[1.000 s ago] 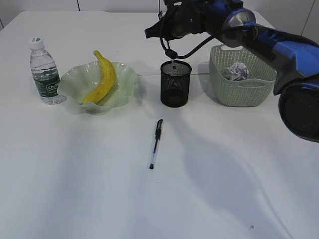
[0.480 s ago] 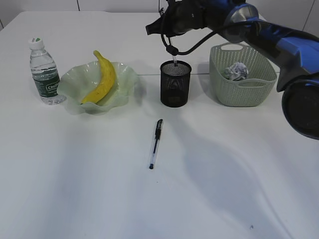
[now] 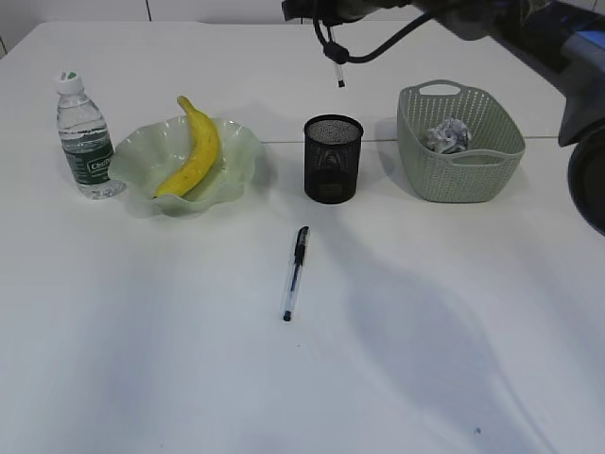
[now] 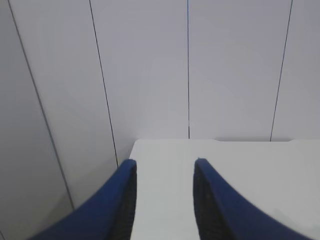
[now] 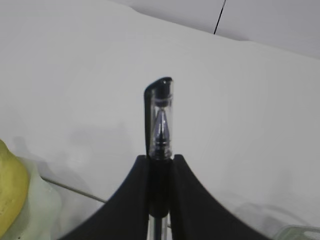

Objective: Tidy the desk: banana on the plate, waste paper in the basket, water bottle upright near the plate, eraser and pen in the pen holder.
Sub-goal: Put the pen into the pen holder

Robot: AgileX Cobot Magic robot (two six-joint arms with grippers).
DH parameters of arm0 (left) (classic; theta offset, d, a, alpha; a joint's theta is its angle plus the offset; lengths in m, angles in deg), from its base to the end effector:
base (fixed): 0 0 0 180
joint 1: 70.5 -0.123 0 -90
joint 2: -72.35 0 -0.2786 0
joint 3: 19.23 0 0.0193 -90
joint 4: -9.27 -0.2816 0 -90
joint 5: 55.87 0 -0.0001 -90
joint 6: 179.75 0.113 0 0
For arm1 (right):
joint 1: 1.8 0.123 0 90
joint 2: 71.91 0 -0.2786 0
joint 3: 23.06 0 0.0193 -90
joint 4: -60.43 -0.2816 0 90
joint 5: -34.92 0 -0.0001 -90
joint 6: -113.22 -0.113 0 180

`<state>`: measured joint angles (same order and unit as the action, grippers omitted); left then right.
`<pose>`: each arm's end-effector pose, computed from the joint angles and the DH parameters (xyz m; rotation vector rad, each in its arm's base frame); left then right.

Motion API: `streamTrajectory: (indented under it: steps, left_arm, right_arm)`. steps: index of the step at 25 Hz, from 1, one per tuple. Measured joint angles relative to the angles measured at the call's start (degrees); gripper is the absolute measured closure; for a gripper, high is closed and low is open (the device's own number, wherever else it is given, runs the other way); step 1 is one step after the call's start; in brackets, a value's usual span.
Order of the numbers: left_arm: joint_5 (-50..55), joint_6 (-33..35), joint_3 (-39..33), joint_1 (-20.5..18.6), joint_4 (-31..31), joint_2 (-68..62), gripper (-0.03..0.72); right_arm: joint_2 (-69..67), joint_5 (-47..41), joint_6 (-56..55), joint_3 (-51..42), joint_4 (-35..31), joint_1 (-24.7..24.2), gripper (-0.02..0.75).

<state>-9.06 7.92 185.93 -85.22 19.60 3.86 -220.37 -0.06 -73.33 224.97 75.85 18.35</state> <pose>0.1866 0.0337 0.6008 -0.0902 1.5635 0.1073 0.5819 0.1952 0.2883 -0.3575 1.9595 0.0044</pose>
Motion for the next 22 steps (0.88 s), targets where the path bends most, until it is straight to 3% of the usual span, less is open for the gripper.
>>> streamTrajectory:
  steps: [22]
  left_arm:
    - [-4.5, 0.0, 0.0, 0.0, 4.3, -5.5, 0.428]
  right_arm:
    - [24.9, -3.3, 1.4, 0.0, 0.0, 0.0, 0.678]
